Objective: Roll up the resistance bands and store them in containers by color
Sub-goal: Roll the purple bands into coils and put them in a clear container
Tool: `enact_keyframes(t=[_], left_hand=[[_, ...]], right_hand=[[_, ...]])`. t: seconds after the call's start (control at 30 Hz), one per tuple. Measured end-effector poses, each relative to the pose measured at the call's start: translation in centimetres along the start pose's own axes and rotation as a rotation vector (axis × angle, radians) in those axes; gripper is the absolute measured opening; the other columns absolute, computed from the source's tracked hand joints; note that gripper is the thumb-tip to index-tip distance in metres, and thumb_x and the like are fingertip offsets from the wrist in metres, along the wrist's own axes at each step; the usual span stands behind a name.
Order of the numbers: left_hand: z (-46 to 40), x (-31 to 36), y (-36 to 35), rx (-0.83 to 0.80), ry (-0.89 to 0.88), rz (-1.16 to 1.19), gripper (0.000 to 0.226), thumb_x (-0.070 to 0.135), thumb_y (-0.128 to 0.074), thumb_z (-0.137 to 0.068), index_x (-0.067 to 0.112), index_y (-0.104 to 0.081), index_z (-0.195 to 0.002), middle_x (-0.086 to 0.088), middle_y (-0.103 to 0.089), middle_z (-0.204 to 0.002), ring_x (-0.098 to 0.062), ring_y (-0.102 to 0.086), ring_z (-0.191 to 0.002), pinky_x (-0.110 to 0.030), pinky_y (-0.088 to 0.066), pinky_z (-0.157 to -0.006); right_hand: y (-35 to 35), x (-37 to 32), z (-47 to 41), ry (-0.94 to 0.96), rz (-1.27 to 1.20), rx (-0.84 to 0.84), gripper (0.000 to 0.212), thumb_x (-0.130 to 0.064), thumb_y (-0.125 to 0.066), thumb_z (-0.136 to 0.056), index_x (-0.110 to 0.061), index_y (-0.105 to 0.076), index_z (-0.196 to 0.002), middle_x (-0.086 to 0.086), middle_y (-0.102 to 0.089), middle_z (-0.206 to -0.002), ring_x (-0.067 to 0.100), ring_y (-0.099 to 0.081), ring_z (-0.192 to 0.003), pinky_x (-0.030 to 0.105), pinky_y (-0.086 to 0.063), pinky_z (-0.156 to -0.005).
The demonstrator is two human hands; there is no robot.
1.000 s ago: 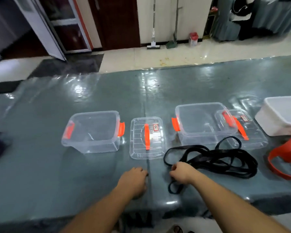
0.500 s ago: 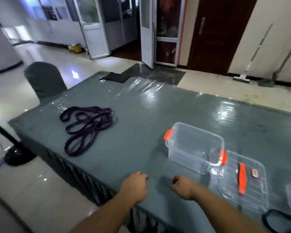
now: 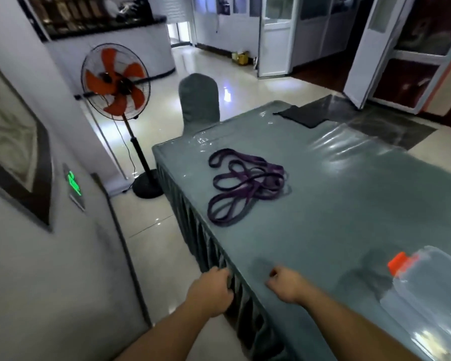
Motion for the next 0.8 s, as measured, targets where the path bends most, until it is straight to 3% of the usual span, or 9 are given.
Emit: enact_keyframes(t=[0.1, 0.27, 0.43, 0.6, 0.8], left_hand=[[-2.1, -2.0, 2.0, -0.02, 0.063, 0.006, 0.049, 0.052, -0.046, -0.086, 0.025, -0.056, -0.125, -0.003, -0.055, -0.129, -0.029, -0.058, -0.116, -0.04, -0.05, -0.093], [-8.9, -4.0, 5.4, 0.002, 0.11, -0.008, 0.041, 0.044, -0.052, -0.094, 0.029, -0.054, -0.132, -0.001, -0.054, -0.134, -0.026, -0.057, -0.119, -0.043, -0.052, -0.098], [-16.5, -4.3, 9.3, 0.006, 0.111, 0.008, 0.044, 0.047, -0.049, -0.092, 0.033, -0.054, -0.134, 0.002, -0.057, -0.13, -0.023, -0.059, -0.114, -0.041, -0.053, -0.097], [-21.9, -5.6, 10.7, -0.009, 0.111, 0.069, 0.037, 0.046, -0.057, -0.095, 0.033, -0.058, -0.13, 0.006, -0.061, -0.126, -0.01, -0.054, -0.098, -0.026, -0.045, -0.083], [-28.5, -7.1, 12.4, -0.034, 0.103, 0.061, 0.036, 0.043, -0.058, -0.096, 0.026, -0.055, -0.128, 0.0, -0.062, -0.122, -0.018, -0.062, -0.101, -0.03, -0.053, -0.085]], right_hand=[[0.4, -2.9, -3.9, 0.016, 0.02, -0.008, 0.042, -0.039, -0.052, -0.1, -0.011, -0.058, -0.13, 0.013, -0.063, -0.138, 0.03, -0.06, -0.126, 0.031, -0.045, -0.098], [3.1, -6.1, -11.6, 0.03, -0.07, -0.024, 0.053, -0.041, -0.051, -0.102, -0.009, -0.049, -0.143, 0.013, -0.057, -0.146, 0.03, -0.056, -0.13, 0.032, -0.043, -0.103], [6.7, -7.4, -19.2, -0.027, -0.232, -0.015, 0.047, -0.04, -0.054, -0.1, -0.008, -0.055, -0.135, 0.013, -0.063, -0.136, 0.03, -0.061, -0.119, 0.029, -0.041, -0.085], [7.8, -7.5, -23.4, -0.117, -0.394, -0.019, 0.051, -0.043, -0.054, -0.1, -0.009, -0.054, -0.138, 0.013, -0.061, -0.138, 0.028, -0.06, -0.115, 0.033, -0.047, -0.095], [7.8, -8.2, -25.9, -0.225, -0.562, -0.016, 0.067, -0.048, -0.057, -0.1, -0.006, -0.046, -0.151, 0.015, -0.051, -0.153, 0.031, -0.054, -0.135, 0.036, -0.044, -0.11]])
Point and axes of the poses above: each hand's wrist, its own z-axis away from the middle knuckle, its own y-axis out of the back of the hand, x = y × z, the point moved 1 cm from there along -z, towards the middle knuckle
